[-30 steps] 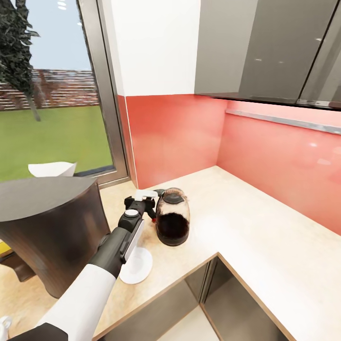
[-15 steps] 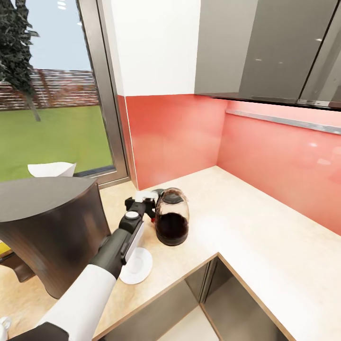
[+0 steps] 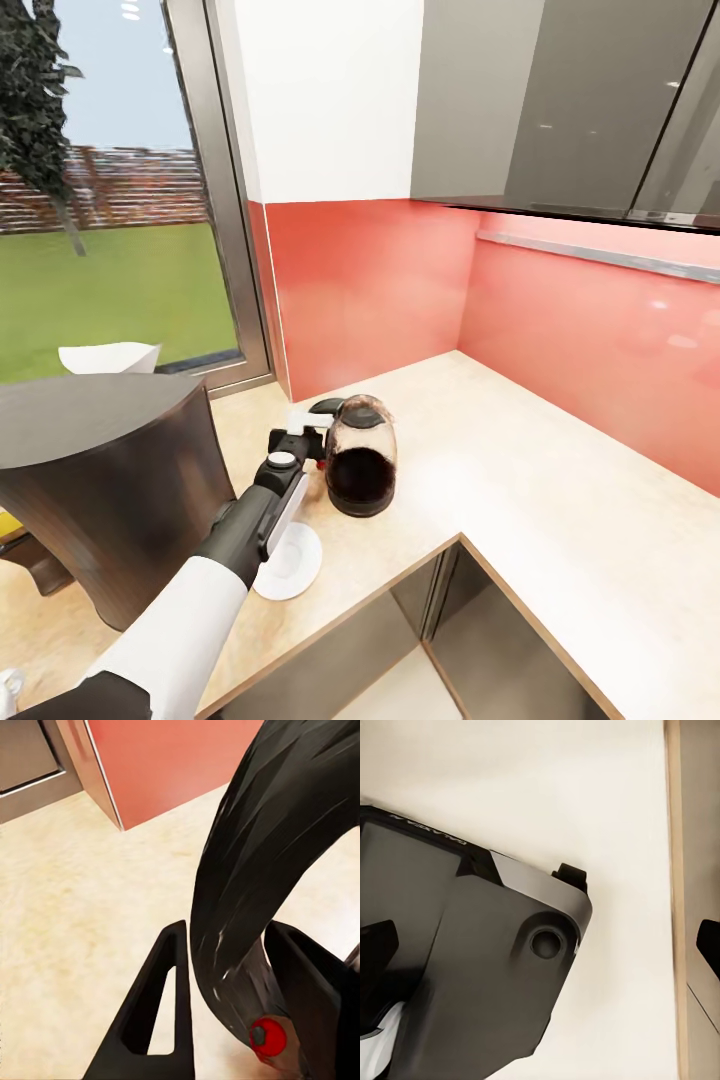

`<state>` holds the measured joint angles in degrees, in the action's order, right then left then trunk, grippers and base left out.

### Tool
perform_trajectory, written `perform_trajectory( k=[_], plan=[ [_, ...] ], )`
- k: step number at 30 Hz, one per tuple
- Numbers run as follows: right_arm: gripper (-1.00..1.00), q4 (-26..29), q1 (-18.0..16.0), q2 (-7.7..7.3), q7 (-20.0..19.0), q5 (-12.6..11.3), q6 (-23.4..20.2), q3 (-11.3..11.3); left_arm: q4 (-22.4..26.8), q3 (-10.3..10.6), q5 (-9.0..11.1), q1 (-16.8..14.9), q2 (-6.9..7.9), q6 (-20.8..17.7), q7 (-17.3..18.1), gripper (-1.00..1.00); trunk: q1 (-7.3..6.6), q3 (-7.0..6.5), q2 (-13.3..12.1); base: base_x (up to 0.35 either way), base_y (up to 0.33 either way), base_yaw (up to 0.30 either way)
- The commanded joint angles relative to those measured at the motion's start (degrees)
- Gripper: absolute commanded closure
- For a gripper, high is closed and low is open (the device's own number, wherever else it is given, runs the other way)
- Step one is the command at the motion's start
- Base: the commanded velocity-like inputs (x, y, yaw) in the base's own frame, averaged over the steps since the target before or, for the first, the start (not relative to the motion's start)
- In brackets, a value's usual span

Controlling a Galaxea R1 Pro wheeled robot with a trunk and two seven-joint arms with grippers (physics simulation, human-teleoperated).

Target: Set up a coffee station on the kitchen countertop: keep the coffee maker on the countertop, move the bottle of coffee from the kitchen shelf to the counter next to the coffee maker, place a paper coffee filter on top of the coffee maker, put the saucer next to the coffee maker with the coffee cup on the saucer, and place the electric kettle next to the coffee maker.

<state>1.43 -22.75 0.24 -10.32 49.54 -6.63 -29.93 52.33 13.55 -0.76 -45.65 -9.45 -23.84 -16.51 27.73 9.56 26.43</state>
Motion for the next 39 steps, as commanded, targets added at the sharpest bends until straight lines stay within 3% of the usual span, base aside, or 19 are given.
perform_trajectory(
  k=[1, 22, 34, 36, 37, 39],
  plan=[
    [-1.0, 0.15, -0.02, 0.03, -0.31, 0.47, -0.31, -0.48, 0.06, 0.15, -0.38, -0.05, 0.02, -0.44, -0.36, 1.0, 0.03, 0.11, 0.1, 0.0, 0.0, 0.0],
    [-1.0, 0.15, -0.02, 0.03, -0.3, 0.47, -0.31, -0.5, 1.09, 0.25, -0.38, -0.35, -0.35, -0.62, -0.42, 1.0, 0.03, 0.11, 0.1, 0.0, 0.0, 0.0],
    [-1.0, 0.2, -0.02, 0.03, -0.31, 0.47, -0.31, -0.56, 1.29, 0.08, -0.14, -3.32, -0.44, -0.97, -1.48, 1.0, 0.03, 0.11, 0.1, 0.0, 0.0, 0.0],
    [-1.0, 0.22, -0.02, 0.03, -0.3, 0.47, -0.31, -0.56, 1.29, 0.08, 1.49, -3.41, -0.46, -0.86, -3.26, 1.0, 0.03, 0.11, 0.1, 0.0, 0.0, 0.0],
    [-1.0, 0.23, -0.02, 0.03, -0.31, 0.47, -0.31, -0.57, 1.29, 0.13, 4.05, -3.45, -0.47, -0.72, -6.36, 1.0, 0.03, 0.11, 0.1, 0.0, 0.0, 0.0],
    [-1.0, 0.24, -0.02, 0.03, -0.31, 0.47, -0.26, -0.57, 1.34, 0.24, 5.99, -3.5, -0.49, -0.58, -10.37, 1.0, 0.03, 0.11, 0.1, 0.0, 0.0, 0.0]
  ],
)
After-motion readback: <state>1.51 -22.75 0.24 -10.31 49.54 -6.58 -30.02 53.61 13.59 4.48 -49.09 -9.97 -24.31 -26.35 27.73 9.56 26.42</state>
